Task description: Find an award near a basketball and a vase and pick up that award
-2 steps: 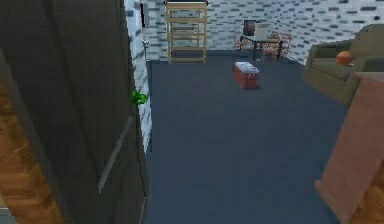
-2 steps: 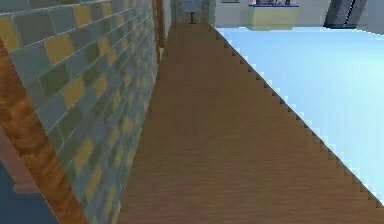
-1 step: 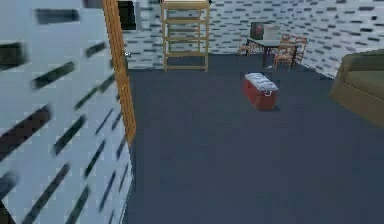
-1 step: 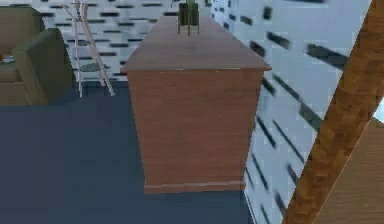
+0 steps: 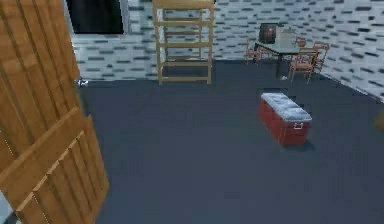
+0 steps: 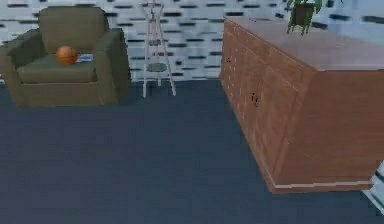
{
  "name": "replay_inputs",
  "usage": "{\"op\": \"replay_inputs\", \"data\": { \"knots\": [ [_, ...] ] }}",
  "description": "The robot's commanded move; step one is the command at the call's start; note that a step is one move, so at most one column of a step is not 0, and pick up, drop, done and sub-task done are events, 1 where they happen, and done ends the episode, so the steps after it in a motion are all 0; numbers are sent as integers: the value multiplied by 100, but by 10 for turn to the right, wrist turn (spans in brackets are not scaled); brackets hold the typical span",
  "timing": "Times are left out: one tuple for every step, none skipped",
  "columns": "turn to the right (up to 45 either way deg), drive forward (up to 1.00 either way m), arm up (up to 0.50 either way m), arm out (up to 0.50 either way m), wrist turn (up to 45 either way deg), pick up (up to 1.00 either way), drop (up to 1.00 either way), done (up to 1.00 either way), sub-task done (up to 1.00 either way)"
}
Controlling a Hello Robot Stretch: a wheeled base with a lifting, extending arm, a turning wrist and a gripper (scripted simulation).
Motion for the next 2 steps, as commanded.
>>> {"op": "replay_inputs", "data": {
  "knots": [
    [0, 100, 0, 0, 0, 0, 0, 0, 0],
    [-60, 0, 0, 0, 0, 0, 0, 0, 0]
  ]
}}
